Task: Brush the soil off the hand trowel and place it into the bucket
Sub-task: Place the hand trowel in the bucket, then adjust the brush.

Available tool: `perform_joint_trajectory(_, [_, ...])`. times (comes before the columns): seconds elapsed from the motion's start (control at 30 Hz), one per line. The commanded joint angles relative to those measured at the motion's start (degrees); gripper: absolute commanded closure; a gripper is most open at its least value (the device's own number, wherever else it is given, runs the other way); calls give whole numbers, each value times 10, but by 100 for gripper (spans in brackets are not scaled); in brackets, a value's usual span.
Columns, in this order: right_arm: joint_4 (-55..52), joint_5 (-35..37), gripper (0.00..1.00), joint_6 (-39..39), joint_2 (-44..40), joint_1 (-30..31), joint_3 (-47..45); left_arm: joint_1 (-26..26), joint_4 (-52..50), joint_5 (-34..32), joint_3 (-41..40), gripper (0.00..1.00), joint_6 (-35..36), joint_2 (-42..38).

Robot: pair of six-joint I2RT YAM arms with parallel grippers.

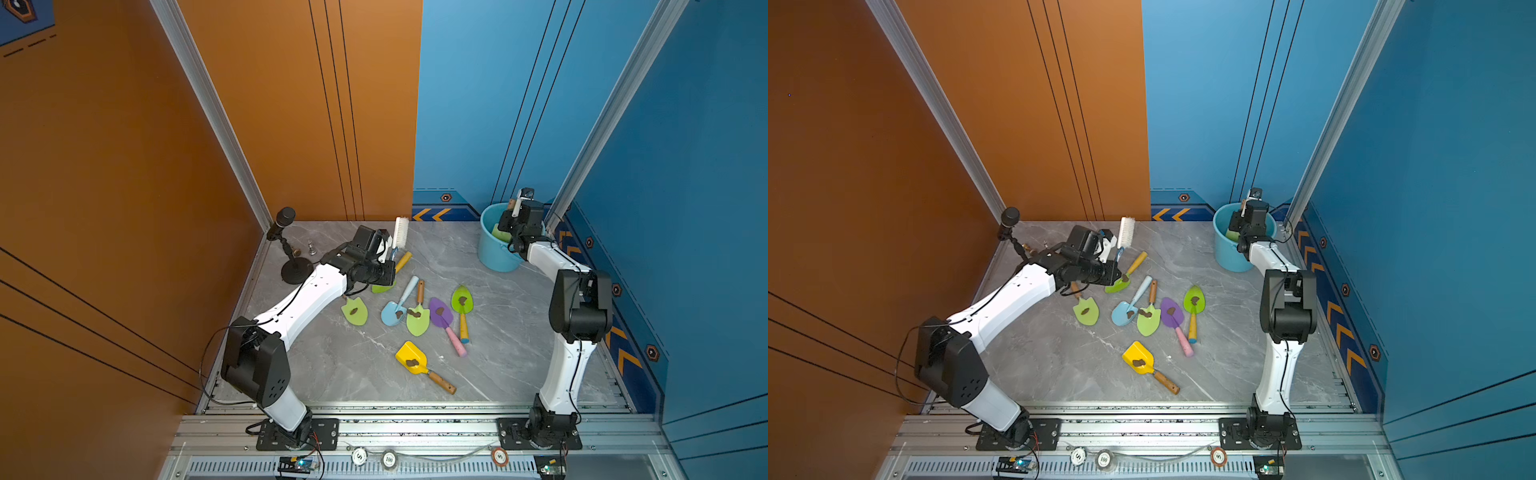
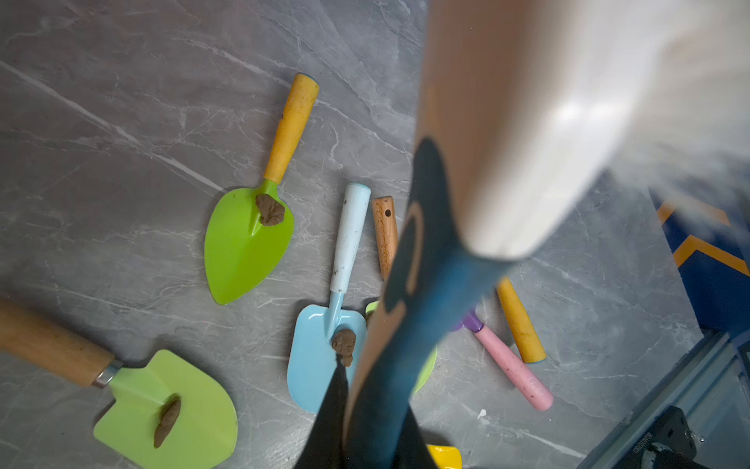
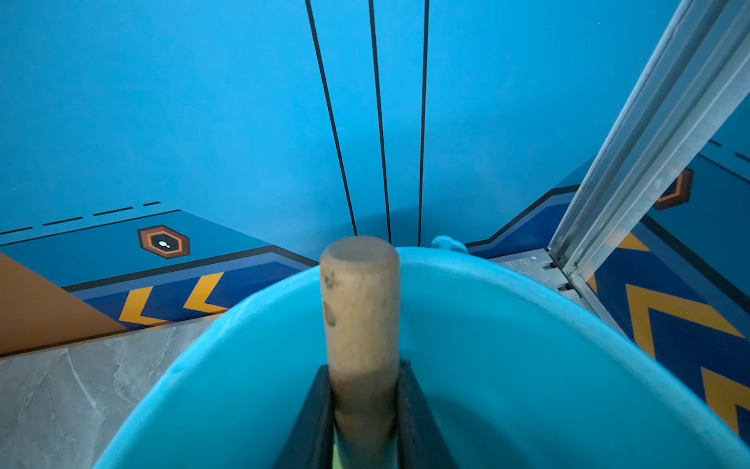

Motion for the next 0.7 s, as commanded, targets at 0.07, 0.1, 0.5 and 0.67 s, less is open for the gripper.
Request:
perform_joint_trajectory(0.07, [18,-34,69,29,12,-15,6,-5,9,-7,23,100,3,13])
perform_joint_trajectory(0.1, [16,-37,68,30,11,-15,6,-5,9,-5,24,100,3,13])
perform_joint_trajectory(0.5, [-31,-99,1,92,-69,-10,19,-19,9,2,-8,100,24,-31])
perform_joint_trajectory(0.67, [-111,-102,1,156,-138,28,13,-26,9,-1,-39,100,35,-77])
